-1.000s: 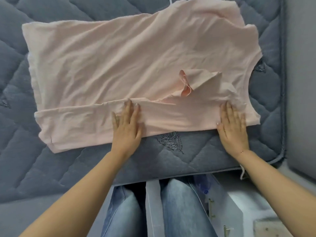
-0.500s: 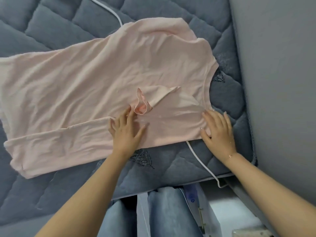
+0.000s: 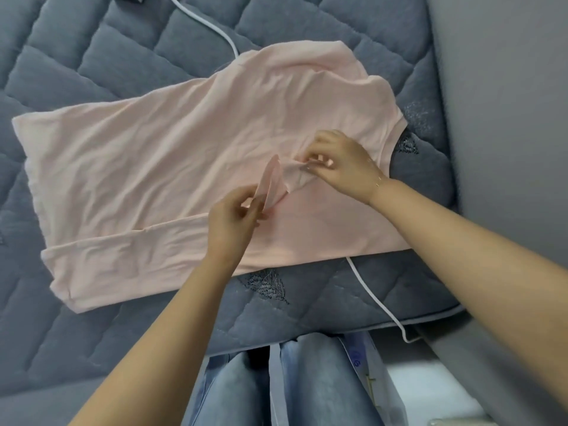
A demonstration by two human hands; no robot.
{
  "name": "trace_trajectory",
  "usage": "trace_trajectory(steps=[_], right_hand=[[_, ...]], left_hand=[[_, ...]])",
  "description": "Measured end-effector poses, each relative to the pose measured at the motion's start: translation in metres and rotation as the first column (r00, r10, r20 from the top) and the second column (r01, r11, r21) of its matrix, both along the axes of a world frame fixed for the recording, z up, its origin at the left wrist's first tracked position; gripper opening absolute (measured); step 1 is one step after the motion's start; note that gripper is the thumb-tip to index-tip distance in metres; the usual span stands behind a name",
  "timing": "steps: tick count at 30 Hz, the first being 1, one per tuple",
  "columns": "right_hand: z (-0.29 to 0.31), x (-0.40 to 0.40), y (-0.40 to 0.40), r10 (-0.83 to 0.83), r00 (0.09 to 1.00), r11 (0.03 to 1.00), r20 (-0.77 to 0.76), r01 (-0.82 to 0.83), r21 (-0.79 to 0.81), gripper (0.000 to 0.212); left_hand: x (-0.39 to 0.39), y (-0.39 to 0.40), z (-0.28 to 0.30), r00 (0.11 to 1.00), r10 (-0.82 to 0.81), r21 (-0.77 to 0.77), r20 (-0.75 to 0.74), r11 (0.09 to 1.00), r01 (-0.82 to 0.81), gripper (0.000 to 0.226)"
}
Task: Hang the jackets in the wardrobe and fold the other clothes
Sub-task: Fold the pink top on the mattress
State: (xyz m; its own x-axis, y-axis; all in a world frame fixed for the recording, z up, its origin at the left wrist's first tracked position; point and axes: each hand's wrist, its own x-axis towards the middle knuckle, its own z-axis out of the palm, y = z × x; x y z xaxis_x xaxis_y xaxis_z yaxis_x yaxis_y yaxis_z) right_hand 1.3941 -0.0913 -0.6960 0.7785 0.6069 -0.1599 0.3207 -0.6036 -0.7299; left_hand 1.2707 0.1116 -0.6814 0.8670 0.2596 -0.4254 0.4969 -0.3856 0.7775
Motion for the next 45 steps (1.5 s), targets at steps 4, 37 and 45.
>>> trace_trajectory(steps=[4, 37, 45], right_hand=[[0.012, -0.062, -0.05, -0.032, 0.989, 0.998, 0.143, 0.024, 0.054, 0.006], [0.009, -0.001, 0.172, 0.167, 0.98, 0.926, 0.107, -0.119, -0.358, 0.036], [-0.015, 0.107, 0.241, 0.193, 0.972, 0.798, 0.133, -0.077, -0.598, 0.048]], left_hand=[[-0.041, -0.003, 0.002, 0.966, -0.23, 0.112, 0.122, 0.97, 0.216, 0.011], [0.053, 0.208, -0.012, 0.968, -0.233, 0.517, 0.092, 0.842, 0.153, 0.031], [0.109, 0.342, -0.047, 0.95, -0.25, 0.671, -0.187, 0.674, 0.309, 0.049]])
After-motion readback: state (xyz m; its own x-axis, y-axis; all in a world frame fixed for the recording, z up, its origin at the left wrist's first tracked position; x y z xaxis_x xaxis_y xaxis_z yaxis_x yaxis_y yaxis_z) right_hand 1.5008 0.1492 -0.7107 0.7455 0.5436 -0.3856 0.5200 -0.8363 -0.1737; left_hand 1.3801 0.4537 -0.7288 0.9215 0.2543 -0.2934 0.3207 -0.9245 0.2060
